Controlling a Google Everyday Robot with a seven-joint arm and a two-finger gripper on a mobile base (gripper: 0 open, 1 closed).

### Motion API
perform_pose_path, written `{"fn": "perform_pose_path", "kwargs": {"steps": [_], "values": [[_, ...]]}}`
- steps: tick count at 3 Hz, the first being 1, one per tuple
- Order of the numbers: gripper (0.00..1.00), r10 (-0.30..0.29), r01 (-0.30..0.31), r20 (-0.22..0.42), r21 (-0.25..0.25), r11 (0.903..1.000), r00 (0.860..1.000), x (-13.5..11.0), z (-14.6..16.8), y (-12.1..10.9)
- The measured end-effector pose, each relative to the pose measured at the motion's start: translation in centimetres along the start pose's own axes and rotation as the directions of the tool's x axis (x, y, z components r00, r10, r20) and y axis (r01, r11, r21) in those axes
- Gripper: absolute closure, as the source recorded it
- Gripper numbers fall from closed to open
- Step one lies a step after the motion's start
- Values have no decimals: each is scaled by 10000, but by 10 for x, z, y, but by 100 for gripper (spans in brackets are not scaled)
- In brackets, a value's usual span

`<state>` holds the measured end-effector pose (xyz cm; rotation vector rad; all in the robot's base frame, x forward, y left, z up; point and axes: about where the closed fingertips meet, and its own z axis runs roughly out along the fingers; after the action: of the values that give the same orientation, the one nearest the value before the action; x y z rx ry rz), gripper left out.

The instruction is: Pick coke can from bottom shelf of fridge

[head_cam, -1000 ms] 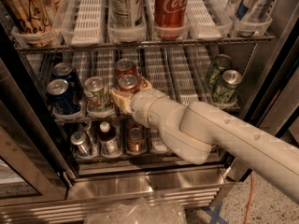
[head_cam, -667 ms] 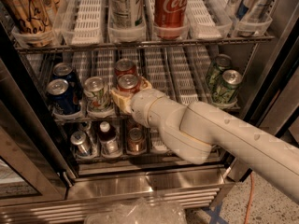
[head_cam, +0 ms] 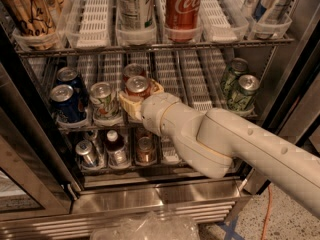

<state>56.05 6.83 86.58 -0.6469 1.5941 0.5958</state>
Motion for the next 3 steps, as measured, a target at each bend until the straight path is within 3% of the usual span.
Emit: {"fn": "perform_pose_path", "kwargs": {"steps": [1, 2, 3], "values": [[100, -3, 3, 24, 33, 10000, 10000, -1, -2, -1], [100, 61, -69, -573, -135, 9999, 9983, -4, -18, 20], [100, -85, 78, -558, -116, 9999, 9984, -10, -19, 20]]}}
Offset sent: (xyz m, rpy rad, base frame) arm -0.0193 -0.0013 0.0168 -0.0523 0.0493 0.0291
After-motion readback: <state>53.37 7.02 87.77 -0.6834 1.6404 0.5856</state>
